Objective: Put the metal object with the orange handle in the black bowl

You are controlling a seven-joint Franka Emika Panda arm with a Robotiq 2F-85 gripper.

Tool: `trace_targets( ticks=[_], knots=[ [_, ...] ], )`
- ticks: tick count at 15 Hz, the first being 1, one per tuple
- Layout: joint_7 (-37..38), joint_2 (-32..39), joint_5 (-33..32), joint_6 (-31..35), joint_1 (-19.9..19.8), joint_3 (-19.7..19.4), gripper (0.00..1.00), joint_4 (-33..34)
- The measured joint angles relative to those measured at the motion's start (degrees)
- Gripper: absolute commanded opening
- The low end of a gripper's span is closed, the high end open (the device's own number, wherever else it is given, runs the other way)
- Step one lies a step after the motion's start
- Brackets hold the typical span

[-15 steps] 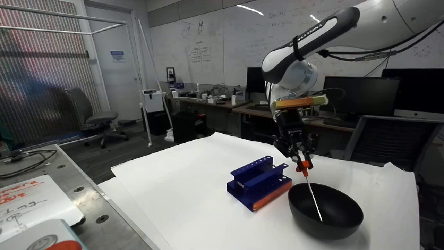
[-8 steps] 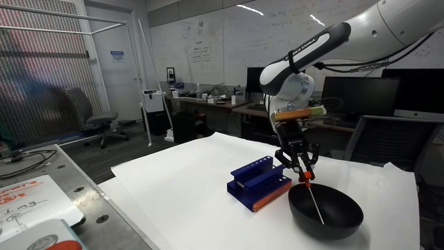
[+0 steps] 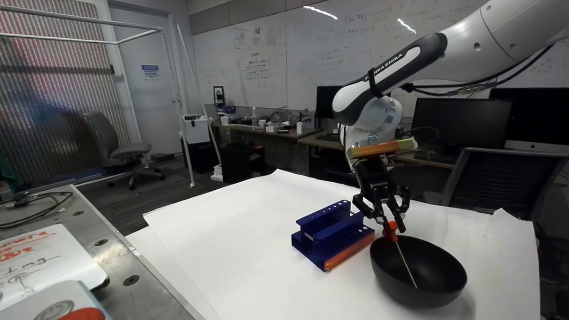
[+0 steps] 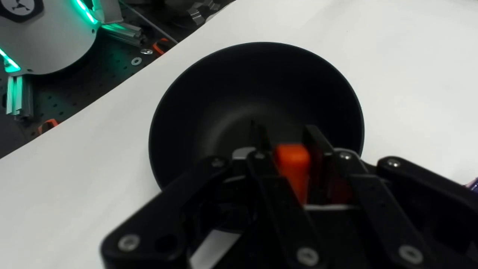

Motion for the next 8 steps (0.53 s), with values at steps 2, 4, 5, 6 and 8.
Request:
trace_targets(
  ticks=[2, 4, 5, 6, 8],
  knots=[
    [0.0, 0.6, 0.0, 0.0, 0.1, 0.0, 0.77, -0.1],
    [0.0, 1.0, 0.0, 0.0, 0.2, 0.0, 0.92, -0.1],
    [0.0, 1.0, 0.0, 0.0, 0.3, 0.0, 0.99, -0.1],
    [0.0, 1.0, 0.0, 0.0, 0.3, 0.0, 1.00, -0.1],
    [0.0, 1.0, 0.0, 0.0, 0.3, 0.0, 1.00, 0.1]
  ],
)
